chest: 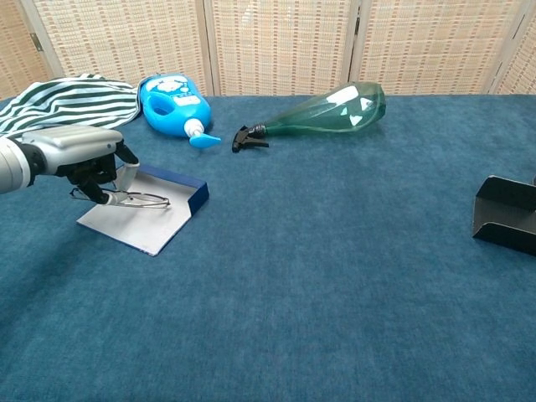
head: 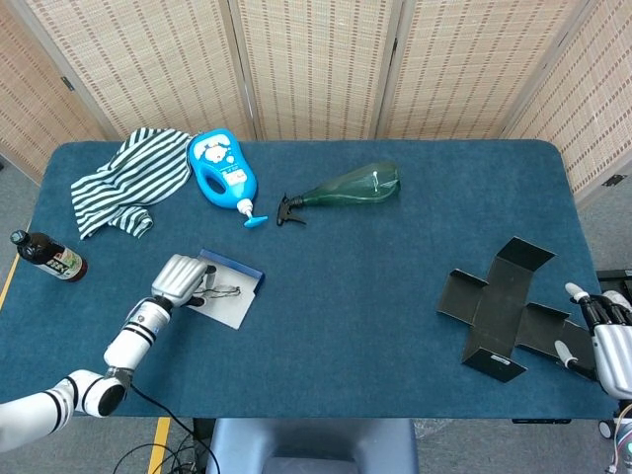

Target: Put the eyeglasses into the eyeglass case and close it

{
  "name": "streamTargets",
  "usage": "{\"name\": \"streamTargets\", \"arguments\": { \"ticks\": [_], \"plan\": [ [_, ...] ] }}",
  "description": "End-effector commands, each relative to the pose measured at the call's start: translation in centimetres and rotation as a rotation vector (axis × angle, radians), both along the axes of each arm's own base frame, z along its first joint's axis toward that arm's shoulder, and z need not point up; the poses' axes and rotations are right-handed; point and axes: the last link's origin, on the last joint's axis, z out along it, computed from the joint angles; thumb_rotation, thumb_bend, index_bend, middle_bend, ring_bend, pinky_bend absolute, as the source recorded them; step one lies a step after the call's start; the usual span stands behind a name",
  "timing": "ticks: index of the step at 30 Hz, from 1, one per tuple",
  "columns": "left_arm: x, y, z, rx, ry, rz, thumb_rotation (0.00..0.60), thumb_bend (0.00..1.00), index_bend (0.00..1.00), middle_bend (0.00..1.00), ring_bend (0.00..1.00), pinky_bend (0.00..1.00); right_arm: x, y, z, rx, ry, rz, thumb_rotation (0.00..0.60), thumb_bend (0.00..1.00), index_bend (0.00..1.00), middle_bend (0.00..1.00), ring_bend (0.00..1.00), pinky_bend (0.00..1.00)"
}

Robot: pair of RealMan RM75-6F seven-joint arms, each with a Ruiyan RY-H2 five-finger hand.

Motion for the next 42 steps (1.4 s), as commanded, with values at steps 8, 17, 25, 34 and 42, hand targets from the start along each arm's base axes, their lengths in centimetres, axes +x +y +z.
{"name": "streamTargets", "arguments": {
  "ticks": [8,17,25,34,42],
  "plan": [
    [0.9,1.0,-0.9,-0.007,-0.026,-0.019,0.6,0.49,0.69,1.0,1.0,1.0,0.1,0.2,0.2,-0.008,0.005,-0.005,0.6,0.28,0.1,0.26,0.22,0.21],
    [0.9,1.6,-1.9,-0.007,-0.015,-0.021,0.6,0.49,0.64,1.0,1.0,1.0,0.1,0.2,0.2,-0.008,0.006,-0.008,0.6,0.28,0.1,0.27,0.22,0.21],
    [0.3,2.1,-2.0,0.034,-0.003,-0.007,0.6,0.34,0.43,1.0,1.0,1.0,0.0,0.2,0.2,-0.008,0.007,-0.012,0.6,0.28,0.1,0.27,0.22,0.21],
    [-0.1,2.0,-1.5,0.086,0.014,0.003,0.6,0.25,0.23,1.0,1.0,1.0,0.2,0.0,0.1,-0.004,0.006,-0.005,0.6,0.28,0.1,0.27,0.22,0.21],
    [-0.7,0.9,0.1,0.128,0.003,0.026,0.6,0.23,0.14,0.99,1.0,1.0,0.2,-0.2,0.1,-0.004,0.005,-0.001,0.6,0.28,0.1,0.27,0.22,0.21]
  ]
}}
